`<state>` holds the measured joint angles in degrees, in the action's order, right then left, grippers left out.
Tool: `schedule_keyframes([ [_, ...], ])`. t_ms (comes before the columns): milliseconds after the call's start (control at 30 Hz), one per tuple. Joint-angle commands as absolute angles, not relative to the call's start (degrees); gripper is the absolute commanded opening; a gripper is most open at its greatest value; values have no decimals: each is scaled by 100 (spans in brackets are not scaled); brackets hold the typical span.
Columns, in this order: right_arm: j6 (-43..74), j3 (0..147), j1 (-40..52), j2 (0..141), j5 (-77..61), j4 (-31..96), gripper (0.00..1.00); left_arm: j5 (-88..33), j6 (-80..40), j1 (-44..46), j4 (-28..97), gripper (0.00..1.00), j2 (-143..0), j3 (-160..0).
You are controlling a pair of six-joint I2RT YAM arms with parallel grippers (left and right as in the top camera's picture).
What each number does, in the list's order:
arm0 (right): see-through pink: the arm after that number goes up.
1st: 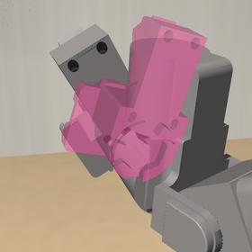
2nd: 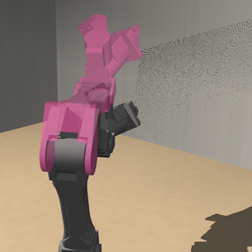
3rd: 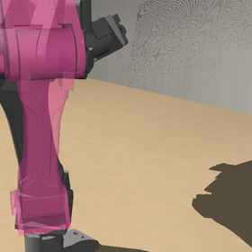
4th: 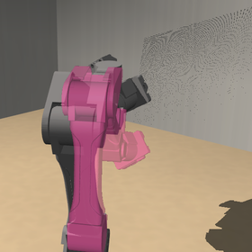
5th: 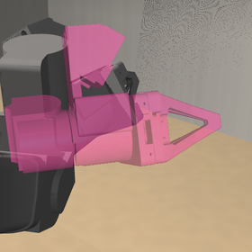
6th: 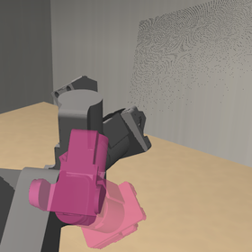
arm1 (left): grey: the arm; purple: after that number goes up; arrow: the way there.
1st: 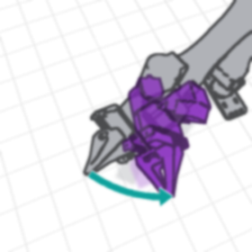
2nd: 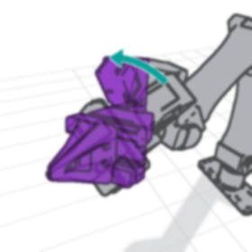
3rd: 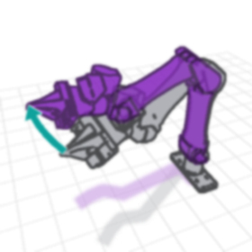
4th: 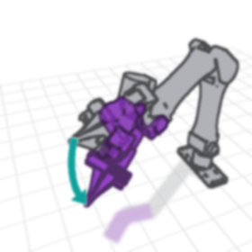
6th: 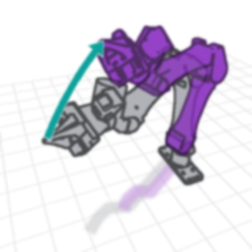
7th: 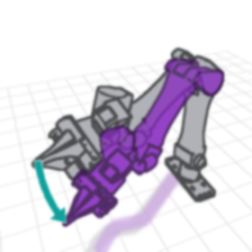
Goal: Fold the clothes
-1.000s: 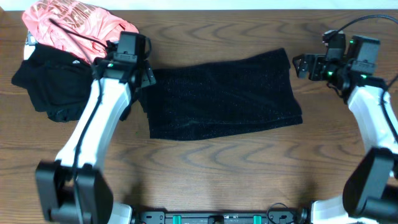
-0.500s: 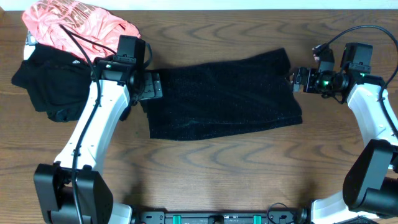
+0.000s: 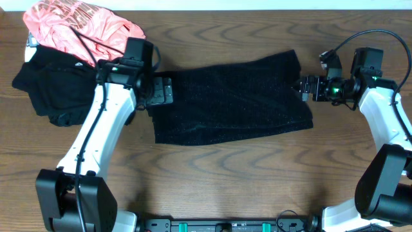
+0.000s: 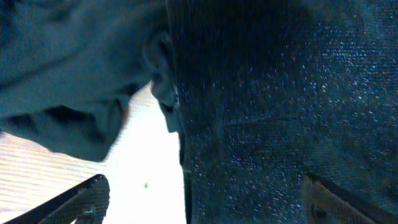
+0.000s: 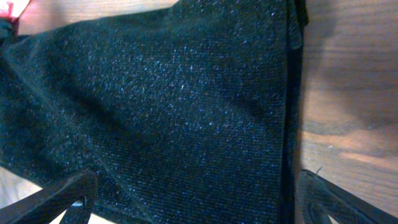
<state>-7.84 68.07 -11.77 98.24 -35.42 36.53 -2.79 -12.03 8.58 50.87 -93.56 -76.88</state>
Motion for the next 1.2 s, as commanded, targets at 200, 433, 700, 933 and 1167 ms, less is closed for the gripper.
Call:
schedule_keyframes([
  [200, -1186, 6901, -777, 9671, -3002, 3835, 99, -1918, -1420, 213, 4880, 98, -9432, -6890],
  [433, -1402, 7389, -117, 9653, -1883, 4394, 99, -2523, -1424, 91, 4263, 98, -9432, -6257],
  [700, -1398, 8211, 451, 9649, -1669, 5002, 99, -2556, -1365, -239, 3946, 98, -9432, -5813],
  [933, -1378, 8919, 886, 9647, -1590, 5485, 99, -2663, -1227, -648, 3341, 98, -9432, -5363],
  [1167, -1264, 9118, 1256, 9642, -1404, 5655, 99, -3116, -1138, -657, 2720, 98, -9439, -5050],
])
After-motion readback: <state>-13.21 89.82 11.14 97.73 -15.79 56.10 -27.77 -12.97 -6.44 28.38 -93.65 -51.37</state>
